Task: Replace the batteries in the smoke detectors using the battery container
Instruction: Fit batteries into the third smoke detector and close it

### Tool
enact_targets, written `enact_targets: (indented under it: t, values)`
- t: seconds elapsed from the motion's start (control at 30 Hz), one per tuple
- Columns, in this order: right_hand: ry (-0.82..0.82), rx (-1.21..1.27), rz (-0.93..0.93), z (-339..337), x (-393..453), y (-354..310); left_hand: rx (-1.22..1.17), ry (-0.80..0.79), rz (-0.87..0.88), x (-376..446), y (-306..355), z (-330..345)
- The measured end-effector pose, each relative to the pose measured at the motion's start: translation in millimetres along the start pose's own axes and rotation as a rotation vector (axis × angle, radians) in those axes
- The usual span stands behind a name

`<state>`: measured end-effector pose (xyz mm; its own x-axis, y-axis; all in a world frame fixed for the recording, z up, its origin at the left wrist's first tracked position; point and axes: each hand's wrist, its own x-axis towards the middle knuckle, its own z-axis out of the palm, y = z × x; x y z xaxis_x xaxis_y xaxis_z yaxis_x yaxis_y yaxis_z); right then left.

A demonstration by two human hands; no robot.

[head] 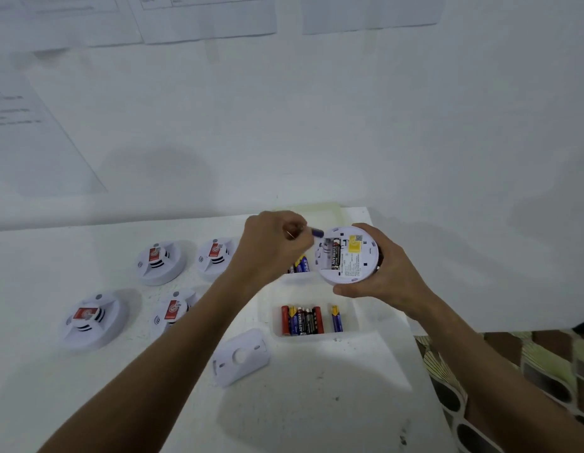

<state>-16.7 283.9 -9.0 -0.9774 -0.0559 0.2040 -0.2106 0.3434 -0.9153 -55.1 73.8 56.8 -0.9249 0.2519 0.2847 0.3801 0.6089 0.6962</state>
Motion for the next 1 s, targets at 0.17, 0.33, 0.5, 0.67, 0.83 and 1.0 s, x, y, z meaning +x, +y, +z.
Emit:
enact_targets:
  t: [0.17, 0.33, 0.5, 0.67, 0.83, 1.0]
  values:
    - [0.053, 0.023, 0.053, -25, 1, 11, 0.125, -0.235, -0.056, 35, -31, 14]
    - [0.062, 0.017, 0.066, -31, 1, 18, 0.112, -0.369, -0.189, 54, -58, 46]
    - [0.048, 0.023, 0.055, -28, 5, 21, 0.281, -0.491, -0.097, 62, -62, 71]
    - [0.022, 0.034, 0.052, -27, 7, 21, 0.425, -0.51, -0.045, 58, -69, 80]
    - [-0.007, 0.056, 0.031, -26, 8, 20, 0.203, -0.282, -0.029, 54, -45, 60]
    - [-0.023, 0.055, -0.012, -23, 9, 17, -0.036, -0.405, 0.127, 39, -8, 36]
